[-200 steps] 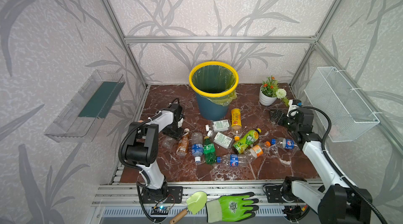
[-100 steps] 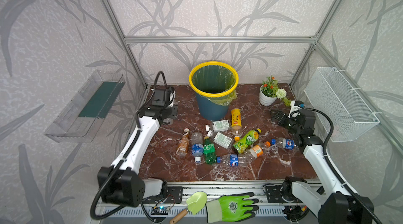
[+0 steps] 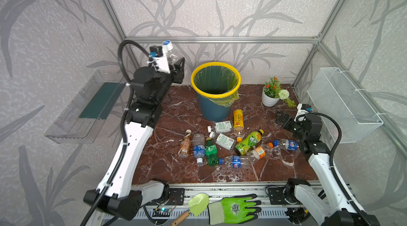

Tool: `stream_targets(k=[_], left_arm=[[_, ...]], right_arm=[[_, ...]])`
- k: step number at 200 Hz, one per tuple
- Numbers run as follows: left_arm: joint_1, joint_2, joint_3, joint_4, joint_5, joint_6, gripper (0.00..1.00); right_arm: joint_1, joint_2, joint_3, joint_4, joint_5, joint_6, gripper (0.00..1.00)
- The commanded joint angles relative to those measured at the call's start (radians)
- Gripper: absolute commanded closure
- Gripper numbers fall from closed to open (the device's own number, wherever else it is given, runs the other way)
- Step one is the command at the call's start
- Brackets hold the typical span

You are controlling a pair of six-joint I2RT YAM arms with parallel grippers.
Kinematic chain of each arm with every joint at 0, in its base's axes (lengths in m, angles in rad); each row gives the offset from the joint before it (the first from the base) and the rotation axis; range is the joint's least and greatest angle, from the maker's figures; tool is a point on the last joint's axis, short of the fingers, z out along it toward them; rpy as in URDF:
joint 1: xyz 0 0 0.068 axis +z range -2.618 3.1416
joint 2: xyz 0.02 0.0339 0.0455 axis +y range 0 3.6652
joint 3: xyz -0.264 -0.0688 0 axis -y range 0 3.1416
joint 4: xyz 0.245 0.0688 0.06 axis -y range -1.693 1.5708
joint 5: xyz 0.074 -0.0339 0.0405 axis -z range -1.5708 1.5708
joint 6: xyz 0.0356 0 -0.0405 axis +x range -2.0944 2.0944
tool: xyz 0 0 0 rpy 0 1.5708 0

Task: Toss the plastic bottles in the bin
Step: 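Lift the clear bottle with the left gripper and drop it into the bin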

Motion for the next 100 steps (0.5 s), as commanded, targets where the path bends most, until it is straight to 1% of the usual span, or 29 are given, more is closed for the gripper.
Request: stream_targets(k=[1,7,23,34,56,72,100], left_arm=[[-0.084,0.158,0.142,-0.157,0.056,0.016,0.58],[-0.099,0.198,0.191,-0.22,0.047,0.02,0.52],[-0.123,0.249,0.267,-0.312,-0.024,0.026,0.3],[-0.125,0.23,0.242,-0.274,-0.056,0.02,0.18],[-0.129,0.137,0.118,-0.11,-0.092,0.024,0.01],[-0.132,0.073,0.059,-0.059,-0.105,0.035,0.01],[-0.133,-0.013,-0.014,-0.05,-0.121,0.055,0.01]], right_arm=[[-0.005,-0.036,-0.011,-0.076,0.035,-0.013,0.01],[-0.004,-0.042,-0.008,-0.09,0.041,-0.019,0.01],[-0.004,-0.055,0.011,-0.126,0.054,-0.039,0.01],[-0.004,-0.059,0.021,-0.157,0.064,-0.051,0.01],[-0.005,-0.063,0.034,-0.201,0.087,-0.053,0.01],[-0.004,-0.063,0.031,-0.227,0.111,-0.027,0.01],[-0.005,-0.052,0.029,-0.277,0.133,0.003,0.02]])
